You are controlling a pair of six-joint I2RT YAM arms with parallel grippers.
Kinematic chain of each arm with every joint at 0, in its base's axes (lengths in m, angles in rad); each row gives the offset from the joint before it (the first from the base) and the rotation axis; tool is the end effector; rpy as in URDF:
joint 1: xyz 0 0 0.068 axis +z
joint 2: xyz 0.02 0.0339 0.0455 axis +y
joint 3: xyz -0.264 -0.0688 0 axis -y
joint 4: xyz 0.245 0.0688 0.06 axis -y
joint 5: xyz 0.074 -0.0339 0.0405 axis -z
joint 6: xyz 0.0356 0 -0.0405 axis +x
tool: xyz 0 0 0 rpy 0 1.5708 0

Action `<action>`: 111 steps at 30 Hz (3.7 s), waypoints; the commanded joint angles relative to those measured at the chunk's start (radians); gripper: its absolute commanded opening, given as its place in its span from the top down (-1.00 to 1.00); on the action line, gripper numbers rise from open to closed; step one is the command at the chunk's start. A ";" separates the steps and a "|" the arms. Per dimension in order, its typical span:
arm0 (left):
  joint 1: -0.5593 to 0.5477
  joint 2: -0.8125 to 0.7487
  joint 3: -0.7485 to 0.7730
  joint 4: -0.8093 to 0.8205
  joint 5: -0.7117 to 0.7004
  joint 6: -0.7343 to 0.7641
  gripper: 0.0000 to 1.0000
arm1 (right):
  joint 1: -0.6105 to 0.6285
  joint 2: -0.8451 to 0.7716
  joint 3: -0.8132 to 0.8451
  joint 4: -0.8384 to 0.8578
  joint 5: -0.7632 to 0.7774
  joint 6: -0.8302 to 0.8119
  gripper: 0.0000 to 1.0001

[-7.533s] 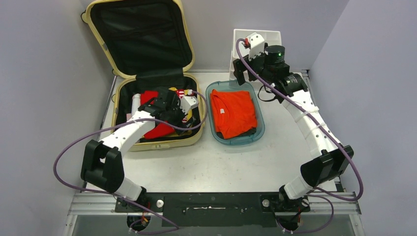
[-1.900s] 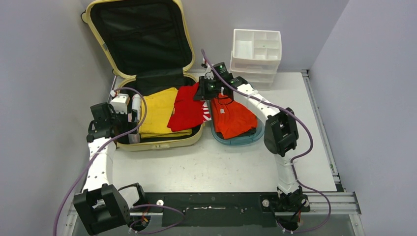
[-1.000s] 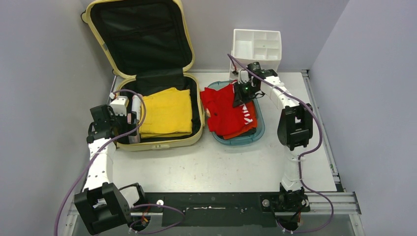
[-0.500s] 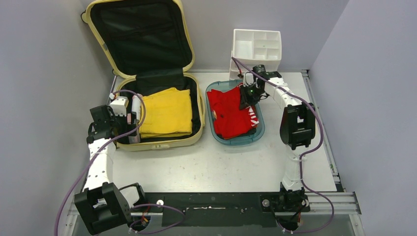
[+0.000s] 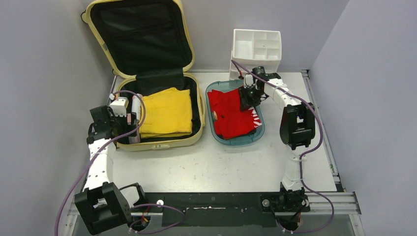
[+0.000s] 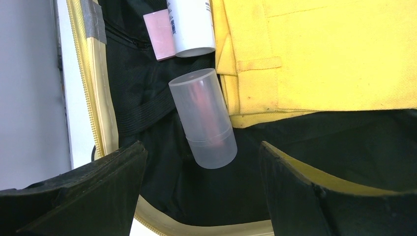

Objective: Open, take out, and arrange the luggage
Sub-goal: Place the clothes in the bin, then adjust the clothes in the bin.

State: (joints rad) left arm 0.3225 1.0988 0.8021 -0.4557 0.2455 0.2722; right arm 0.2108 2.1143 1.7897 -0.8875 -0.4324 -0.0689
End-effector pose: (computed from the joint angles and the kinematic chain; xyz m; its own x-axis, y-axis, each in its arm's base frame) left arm 0.2219 0.0650 0.2602 -0.6617 0.0538 -0.7478 0.0402 0.9985 0.0363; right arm 0.4322 0.1077 0.2186 -0.8905 -0.2545 -0.3772 -0.3961 0.8416 0.3673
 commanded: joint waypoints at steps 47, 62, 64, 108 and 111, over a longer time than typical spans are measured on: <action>0.026 0.009 -0.012 0.044 0.052 -0.003 -0.63 | 0.166 -0.381 -0.369 0.144 0.392 -0.164 1.00; 0.026 0.007 -0.015 0.045 0.059 -0.002 -0.63 | 0.184 -0.226 -0.114 0.290 0.548 -0.181 1.00; 0.026 0.007 -0.015 0.044 0.058 -0.001 -0.63 | 0.184 -0.178 -0.121 0.333 0.579 -0.183 1.00; 0.067 -0.019 -0.026 0.041 0.084 0.002 -0.63 | 0.300 -0.022 -0.134 0.576 0.278 0.009 1.00; 0.068 -0.018 -0.027 0.042 0.086 0.005 -0.63 | 0.299 -0.068 -0.130 0.559 0.293 0.001 1.00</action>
State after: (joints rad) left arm 0.3782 1.1027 0.7784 -0.4522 0.3084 0.2726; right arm 0.5003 2.1078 1.6058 -0.3321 -0.1326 -0.0868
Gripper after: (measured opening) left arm 0.815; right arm 0.026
